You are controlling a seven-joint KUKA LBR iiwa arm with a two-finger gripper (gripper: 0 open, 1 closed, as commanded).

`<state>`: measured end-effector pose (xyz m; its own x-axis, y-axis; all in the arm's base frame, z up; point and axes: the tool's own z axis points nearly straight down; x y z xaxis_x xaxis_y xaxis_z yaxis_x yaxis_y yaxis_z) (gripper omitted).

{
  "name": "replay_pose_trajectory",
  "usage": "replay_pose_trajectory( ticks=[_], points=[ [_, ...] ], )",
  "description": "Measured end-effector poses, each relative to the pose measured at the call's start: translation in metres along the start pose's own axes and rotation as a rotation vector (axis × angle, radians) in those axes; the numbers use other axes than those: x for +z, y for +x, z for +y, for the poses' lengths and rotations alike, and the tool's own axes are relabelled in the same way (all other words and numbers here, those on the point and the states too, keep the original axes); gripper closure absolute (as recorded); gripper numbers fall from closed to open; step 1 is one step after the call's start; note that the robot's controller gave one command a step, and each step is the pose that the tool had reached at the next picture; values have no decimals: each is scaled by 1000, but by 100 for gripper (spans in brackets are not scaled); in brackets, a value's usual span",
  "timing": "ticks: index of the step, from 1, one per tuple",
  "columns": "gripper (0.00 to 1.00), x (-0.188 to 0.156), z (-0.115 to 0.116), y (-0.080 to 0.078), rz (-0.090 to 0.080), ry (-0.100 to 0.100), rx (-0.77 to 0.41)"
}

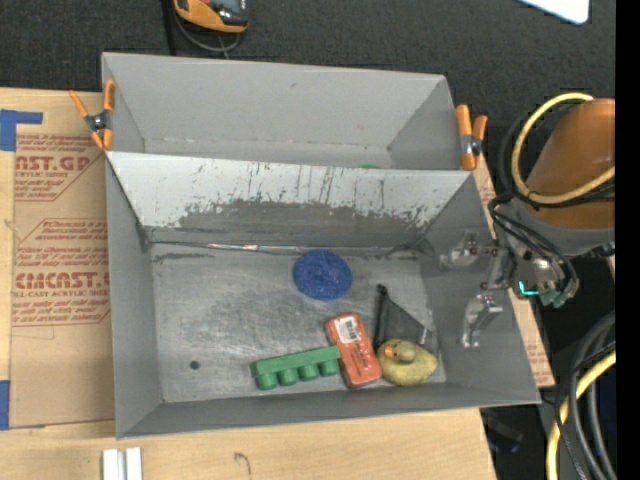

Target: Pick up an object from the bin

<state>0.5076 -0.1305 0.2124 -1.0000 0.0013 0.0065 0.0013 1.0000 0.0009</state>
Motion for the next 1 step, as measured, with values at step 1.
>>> replay_pose_trajectory(
  ticks=[1],
  points=[
    [0, -4, 1, -2, -8, 2, -2]
  ],
)
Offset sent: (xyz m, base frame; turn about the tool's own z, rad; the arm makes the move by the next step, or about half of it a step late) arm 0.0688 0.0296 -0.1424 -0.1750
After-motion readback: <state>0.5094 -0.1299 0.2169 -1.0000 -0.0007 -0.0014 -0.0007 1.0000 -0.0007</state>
